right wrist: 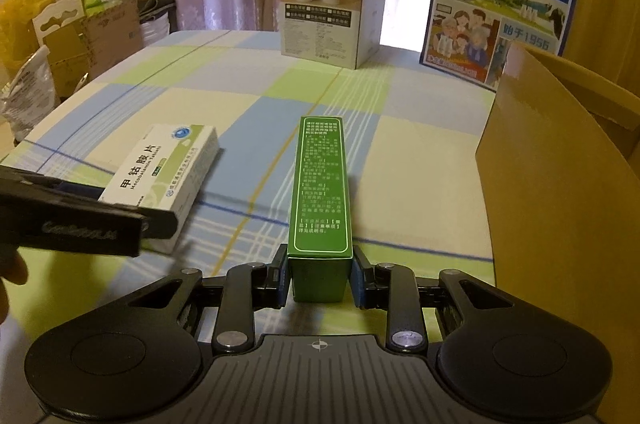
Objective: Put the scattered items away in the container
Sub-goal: 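Close the right tool on the green box while the left tool grips the white tablet box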
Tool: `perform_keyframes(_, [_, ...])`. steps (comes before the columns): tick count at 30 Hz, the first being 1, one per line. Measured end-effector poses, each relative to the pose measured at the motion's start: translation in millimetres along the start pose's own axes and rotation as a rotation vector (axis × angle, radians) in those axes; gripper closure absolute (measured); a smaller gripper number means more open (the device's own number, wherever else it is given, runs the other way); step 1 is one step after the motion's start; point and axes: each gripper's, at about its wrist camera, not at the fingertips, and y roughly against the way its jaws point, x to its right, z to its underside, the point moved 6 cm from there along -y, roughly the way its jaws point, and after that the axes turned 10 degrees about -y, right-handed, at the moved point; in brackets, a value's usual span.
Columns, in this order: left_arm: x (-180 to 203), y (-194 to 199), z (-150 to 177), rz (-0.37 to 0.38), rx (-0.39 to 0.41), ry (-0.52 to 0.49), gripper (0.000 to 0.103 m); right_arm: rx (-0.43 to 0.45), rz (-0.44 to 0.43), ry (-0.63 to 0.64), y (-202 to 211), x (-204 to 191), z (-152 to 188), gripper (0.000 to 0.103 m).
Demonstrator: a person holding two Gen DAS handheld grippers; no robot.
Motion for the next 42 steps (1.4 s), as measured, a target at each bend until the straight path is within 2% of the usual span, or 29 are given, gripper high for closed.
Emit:
perform_keyframes(9, [14,37,29,0.032,-0.038,-0.102,0.034,-0.052,0.013,-0.063,34,2,23,0.076])
perform_keyframes(13, [17,58,48,0.064,-0.045,-0.113,0.034,-0.073,0.017,-0.122,57,5,33,0.076])
perform_keyframes(16, [13,70,56,0.047,-0.047,-0.121,0.033,-0.077,0.017,-0.121,66,-1,38,0.076])
perform_keyframes(18, [10,75,57,0.012,-0.034,-0.127,0.016,-0.08,0.021,-0.103,65,-6,40,0.076])
perform_keyframes(19, [10,76,56,-0.001,-0.025,-0.127,0.016,-0.078,0.023,-0.087,63,-8,41,0.074])
perform_keyframes(25, [9,69,53,-0.007,-0.014,-0.117,0.016,-0.062,0.041,-0.083,56,-3,40,0.055])
perform_keyframes(35, [7,50,45,-0.011,-0.015,-0.118,0.016,-0.054,0.006,-0.085,40,-8,30,0.055])
perform_keyframes(39, [10,44,43,-0.009,-0.024,-0.137,0.025,-0.058,0.011,-0.077,38,-7,30,0.055])
perform_keyframes(42, [12,40,43,-0.015,-0.029,-0.16,0.027,-0.061,0.014,-0.08,37,-7,31,0.055])
